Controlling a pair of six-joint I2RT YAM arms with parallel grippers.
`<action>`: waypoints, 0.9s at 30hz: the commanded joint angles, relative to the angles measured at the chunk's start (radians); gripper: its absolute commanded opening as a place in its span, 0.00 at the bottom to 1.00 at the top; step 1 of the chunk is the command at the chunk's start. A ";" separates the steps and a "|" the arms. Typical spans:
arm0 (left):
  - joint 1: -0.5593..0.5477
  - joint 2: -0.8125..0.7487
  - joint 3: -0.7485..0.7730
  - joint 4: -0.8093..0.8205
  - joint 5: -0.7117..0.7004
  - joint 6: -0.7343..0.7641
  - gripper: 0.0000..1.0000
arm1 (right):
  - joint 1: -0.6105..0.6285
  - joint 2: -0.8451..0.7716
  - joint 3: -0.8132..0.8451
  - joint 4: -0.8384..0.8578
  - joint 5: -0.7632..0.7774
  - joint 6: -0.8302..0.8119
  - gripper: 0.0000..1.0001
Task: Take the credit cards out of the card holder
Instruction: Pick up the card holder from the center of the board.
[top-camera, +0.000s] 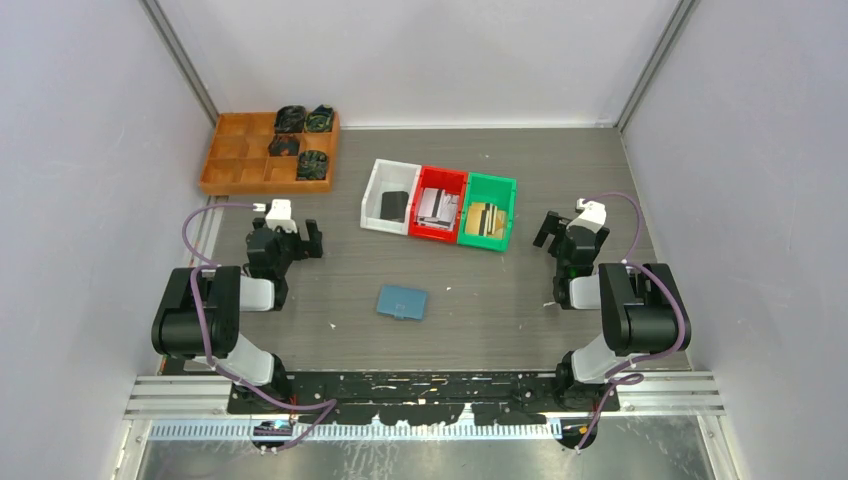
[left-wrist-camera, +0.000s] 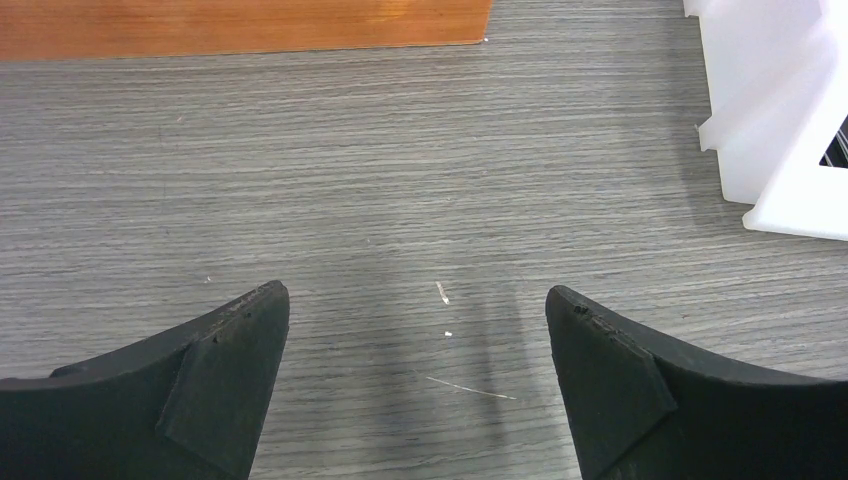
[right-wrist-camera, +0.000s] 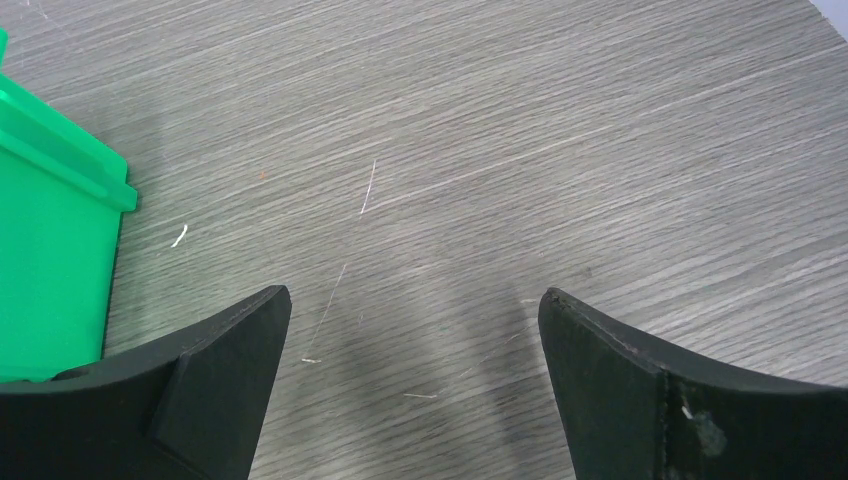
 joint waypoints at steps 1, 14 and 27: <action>0.006 0.000 0.022 0.032 -0.011 -0.004 1.00 | 0.003 0.001 0.025 0.038 0.000 -0.012 1.00; 0.006 0.000 0.022 0.032 -0.001 0.000 1.00 | 0.002 -0.001 0.030 0.033 0.000 -0.007 0.99; 0.009 -0.343 0.038 -0.340 0.045 0.124 1.00 | 0.005 -0.403 0.200 -0.542 0.114 0.266 1.00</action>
